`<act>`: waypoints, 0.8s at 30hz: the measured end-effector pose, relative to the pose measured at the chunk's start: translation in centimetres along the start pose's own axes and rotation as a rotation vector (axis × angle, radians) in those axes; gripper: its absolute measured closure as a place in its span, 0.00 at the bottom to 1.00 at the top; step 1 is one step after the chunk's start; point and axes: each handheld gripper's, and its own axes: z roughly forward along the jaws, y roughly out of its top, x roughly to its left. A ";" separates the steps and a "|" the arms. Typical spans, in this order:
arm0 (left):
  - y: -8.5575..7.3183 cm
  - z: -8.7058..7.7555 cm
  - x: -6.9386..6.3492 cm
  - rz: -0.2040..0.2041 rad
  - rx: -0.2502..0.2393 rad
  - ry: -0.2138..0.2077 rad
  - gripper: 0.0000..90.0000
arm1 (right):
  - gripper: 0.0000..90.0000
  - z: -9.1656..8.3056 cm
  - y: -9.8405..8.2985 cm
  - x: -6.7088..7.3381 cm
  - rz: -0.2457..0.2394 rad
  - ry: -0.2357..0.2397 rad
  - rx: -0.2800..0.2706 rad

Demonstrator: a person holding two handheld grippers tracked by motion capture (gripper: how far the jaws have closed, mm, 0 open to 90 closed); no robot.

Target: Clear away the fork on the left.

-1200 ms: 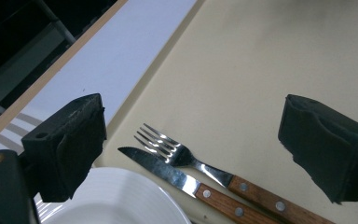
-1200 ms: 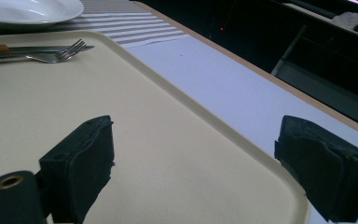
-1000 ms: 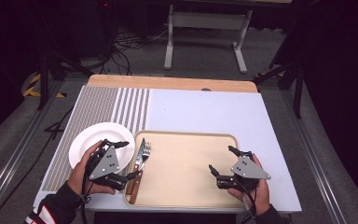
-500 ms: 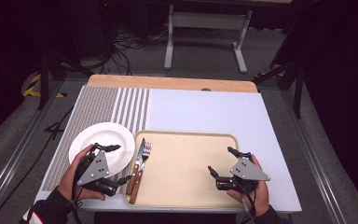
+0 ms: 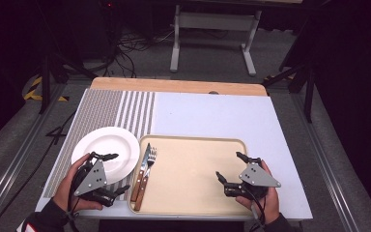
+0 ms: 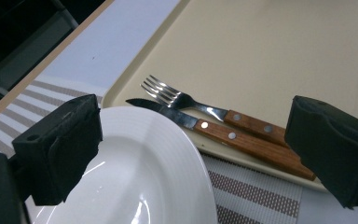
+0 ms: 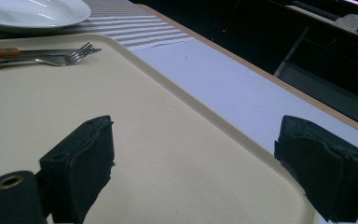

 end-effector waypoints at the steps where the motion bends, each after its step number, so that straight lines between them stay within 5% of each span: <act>1: -0.2 -0.1 0.0 0.008 0.004 0.002 0.06 | 0.14 0.0 -0.1 0.0 -0.001 -0.001 0.005; 9: -2.0 -1.1 0.3 0.003 0.016 0.031 0.07 | 0.14 -0.3 -0.2 -0.2 0.016 -0.009 0.000; 24: -5.7 -2.5 0.3 -0.070 0.067 0.067 0.07 | 0.14 0.2 -0.1 -0.5 0.016 -0.003 -0.001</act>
